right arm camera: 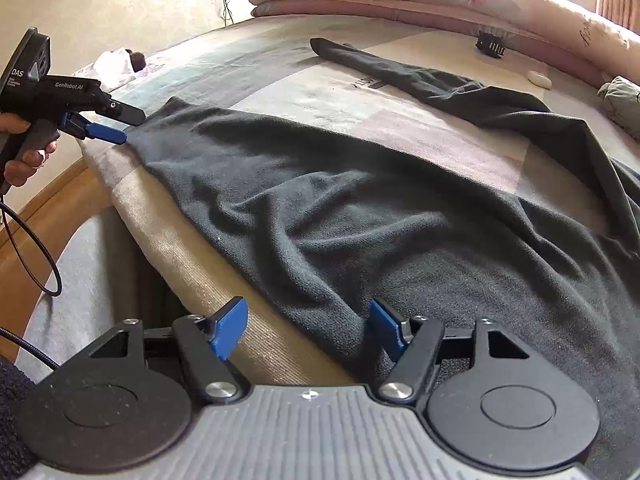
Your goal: Fold clothes
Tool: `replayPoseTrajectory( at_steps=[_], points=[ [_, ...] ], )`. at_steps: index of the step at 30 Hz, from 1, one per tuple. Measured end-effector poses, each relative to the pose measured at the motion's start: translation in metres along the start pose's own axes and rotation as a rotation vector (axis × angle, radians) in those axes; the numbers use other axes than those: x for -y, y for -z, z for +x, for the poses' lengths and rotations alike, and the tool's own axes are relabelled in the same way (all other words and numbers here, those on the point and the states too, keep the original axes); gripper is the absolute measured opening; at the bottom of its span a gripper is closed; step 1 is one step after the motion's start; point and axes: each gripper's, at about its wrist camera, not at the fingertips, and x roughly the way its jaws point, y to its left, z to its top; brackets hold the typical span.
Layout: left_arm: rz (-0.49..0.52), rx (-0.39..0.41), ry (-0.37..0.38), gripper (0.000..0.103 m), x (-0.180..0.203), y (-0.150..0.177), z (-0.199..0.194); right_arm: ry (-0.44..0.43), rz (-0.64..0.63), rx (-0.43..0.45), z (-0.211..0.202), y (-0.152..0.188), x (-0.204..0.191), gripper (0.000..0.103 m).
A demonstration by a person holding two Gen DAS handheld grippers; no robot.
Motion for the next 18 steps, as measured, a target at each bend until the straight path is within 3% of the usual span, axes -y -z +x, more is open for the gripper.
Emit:
replayPoseTrajectory(
  at_steps=[6,13,18],
  points=[
    [-0.248,0.019,0.070,0.091,-0.046,0.008,0.000,-0.026,0.026,0.021,0.002,0.002,0.001,0.084],
    [-0.397,0.097,0.124,0.091,-0.066,0.011,0.004,-0.053,0.071,0.043,0.001,0.003,0.005,0.087],
    [-0.423,0.126,0.147,0.090,-0.073,0.009,0.008,-0.047,0.087,0.049,0.001,0.004,0.004,0.087]
  ],
)
